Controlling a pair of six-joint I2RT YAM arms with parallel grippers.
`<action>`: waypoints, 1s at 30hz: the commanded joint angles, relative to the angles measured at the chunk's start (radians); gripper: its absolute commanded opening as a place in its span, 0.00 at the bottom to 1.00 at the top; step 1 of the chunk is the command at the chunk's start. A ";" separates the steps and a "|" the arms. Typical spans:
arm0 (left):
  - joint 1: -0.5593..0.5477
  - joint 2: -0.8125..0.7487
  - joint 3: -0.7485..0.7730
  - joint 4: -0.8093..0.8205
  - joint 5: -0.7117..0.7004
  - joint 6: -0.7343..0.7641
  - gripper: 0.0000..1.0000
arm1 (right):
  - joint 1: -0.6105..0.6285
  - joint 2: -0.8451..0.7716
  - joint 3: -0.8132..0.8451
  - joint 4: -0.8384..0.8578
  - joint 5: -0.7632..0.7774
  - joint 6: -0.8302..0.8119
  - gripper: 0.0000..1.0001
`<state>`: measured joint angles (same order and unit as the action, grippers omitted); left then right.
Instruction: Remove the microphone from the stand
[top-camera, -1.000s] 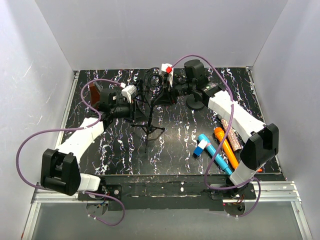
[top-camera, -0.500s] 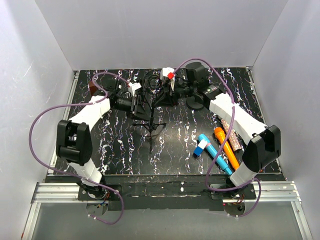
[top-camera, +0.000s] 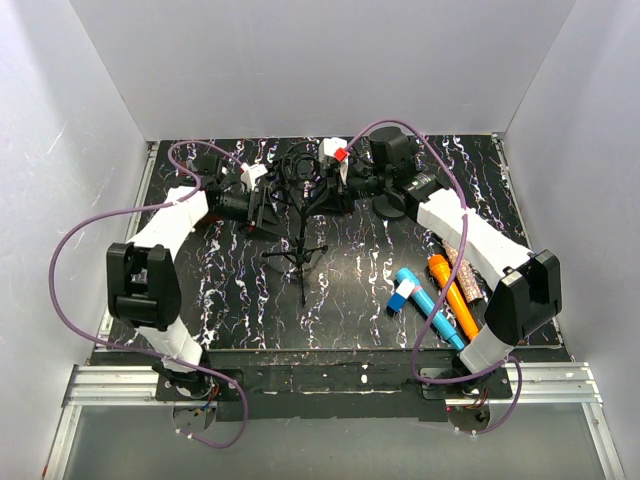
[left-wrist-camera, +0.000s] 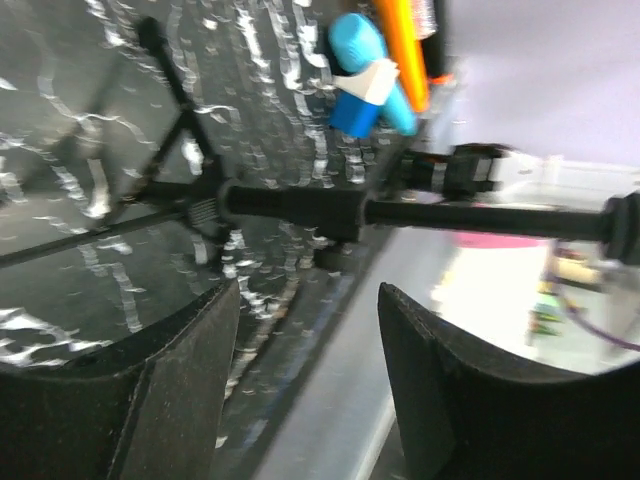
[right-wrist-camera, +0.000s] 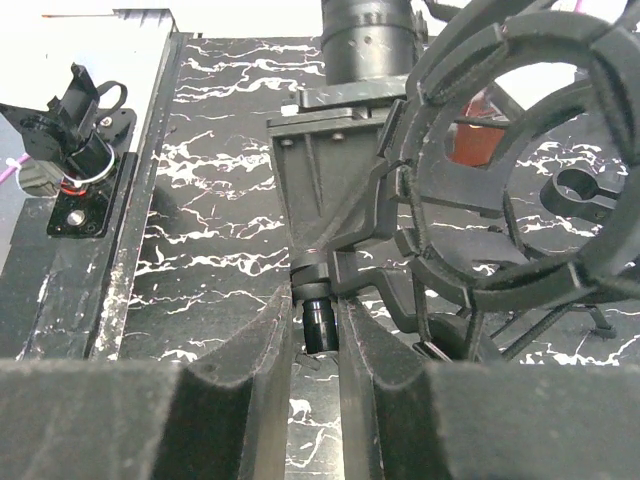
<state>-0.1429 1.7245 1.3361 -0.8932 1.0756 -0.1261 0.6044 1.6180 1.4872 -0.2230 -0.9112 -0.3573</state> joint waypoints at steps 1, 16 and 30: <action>0.003 -0.201 -0.012 0.004 -0.279 0.304 0.57 | -0.003 -0.010 0.021 0.094 -0.009 0.046 0.01; -0.170 -0.490 -0.305 0.453 -0.445 0.410 0.60 | -0.003 0.003 0.035 0.077 0.018 0.096 0.01; -0.296 -0.439 -0.341 0.520 -0.729 0.303 0.33 | -0.002 0.013 0.038 0.091 0.055 0.132 0.01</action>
<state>-0.4408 1.2884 1.0050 -0.4091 0.4591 0.2195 0.6044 1.6268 1.4887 -0.1761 -0.8696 -0.2474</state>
